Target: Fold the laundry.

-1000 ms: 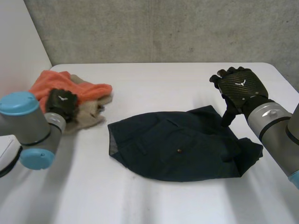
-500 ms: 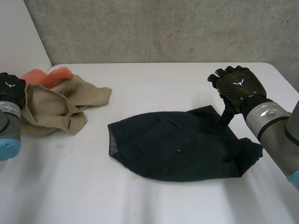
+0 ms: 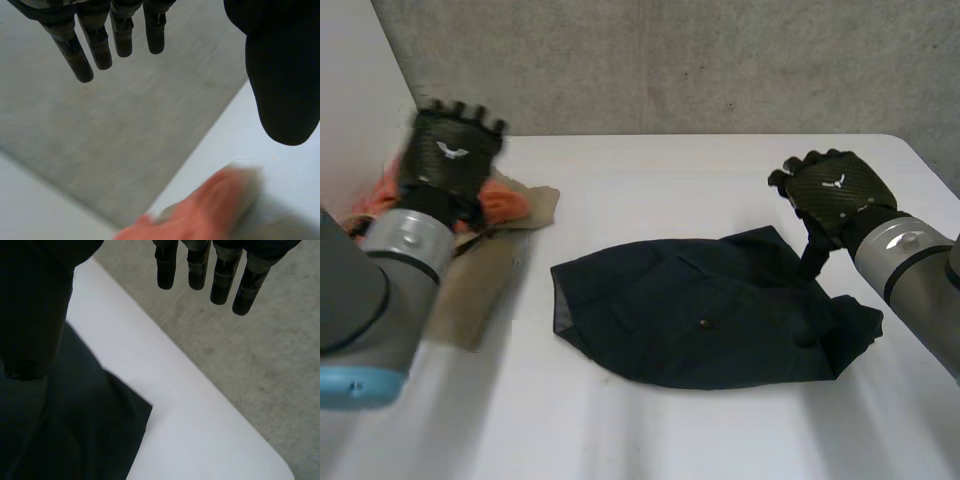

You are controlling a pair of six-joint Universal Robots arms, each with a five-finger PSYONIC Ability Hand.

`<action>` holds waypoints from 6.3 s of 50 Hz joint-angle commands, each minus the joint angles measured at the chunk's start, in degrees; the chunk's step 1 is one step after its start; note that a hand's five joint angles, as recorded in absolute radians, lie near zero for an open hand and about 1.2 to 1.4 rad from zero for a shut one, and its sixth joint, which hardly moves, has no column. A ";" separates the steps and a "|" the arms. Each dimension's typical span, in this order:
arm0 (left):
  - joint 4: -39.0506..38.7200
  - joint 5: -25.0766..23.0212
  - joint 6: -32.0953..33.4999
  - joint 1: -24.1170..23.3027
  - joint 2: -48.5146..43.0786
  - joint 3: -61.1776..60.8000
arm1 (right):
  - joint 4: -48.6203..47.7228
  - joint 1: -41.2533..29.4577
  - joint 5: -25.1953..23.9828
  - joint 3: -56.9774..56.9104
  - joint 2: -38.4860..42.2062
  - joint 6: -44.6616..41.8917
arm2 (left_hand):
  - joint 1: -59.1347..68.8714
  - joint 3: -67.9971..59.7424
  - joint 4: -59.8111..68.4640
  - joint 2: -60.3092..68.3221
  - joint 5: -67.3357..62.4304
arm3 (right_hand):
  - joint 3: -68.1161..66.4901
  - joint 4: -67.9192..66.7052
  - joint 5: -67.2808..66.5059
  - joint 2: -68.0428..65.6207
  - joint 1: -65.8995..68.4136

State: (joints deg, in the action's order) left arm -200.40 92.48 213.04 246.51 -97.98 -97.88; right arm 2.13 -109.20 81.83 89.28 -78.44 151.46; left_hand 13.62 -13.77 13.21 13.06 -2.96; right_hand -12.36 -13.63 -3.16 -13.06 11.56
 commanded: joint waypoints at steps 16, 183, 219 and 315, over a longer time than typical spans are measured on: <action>7.13 -4.32 -8.08 -12.98 -13.82 2.78 | 6.58 -1.02 -4.31 7.66 5.75 -9.95 | -0.71 0.86 -0.31 -0.15 0.05 | -13.63 -12.36 -12.82 -12.92 14.43; 7.04 -2.48 -17.75 -1.64 -0.02 0.50 | 3.41 -8.67 -3.61 -17.82 24.11 -16.01 | -2.73 2.88 -2.32 -2.17 2.07 | -9.83 -8.56 -9.02 -9.12 10.63; 6.87 -2.65 -17.75 -1.12 -1.34 0.67 | -12.24 -10.77 -0.09 -26.27 8.49 -8.55 | -2.90 3.05 -2.49 -2.34 2.24 | -67.64 -66.37 -66.84 -66.94 68.44; -7.37 -9.25 -26.80 -14.57 -22.44 34.35 | -0.99 10.76 -7.99 6.43 -9.45 9.21 | -2.57 2.71 -2.16 -2.00 1.90 | -1.59 -0.31 -0.78 -0.88 2.39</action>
State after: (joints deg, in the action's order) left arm -208.35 81.05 186.18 227.36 -129.27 -55.14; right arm 0.59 -97.52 74.78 95.47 -85.92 160.55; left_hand 10.77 -12.29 11.69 11.79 -2.62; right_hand -14.67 -15.45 -4.99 -15.18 13.64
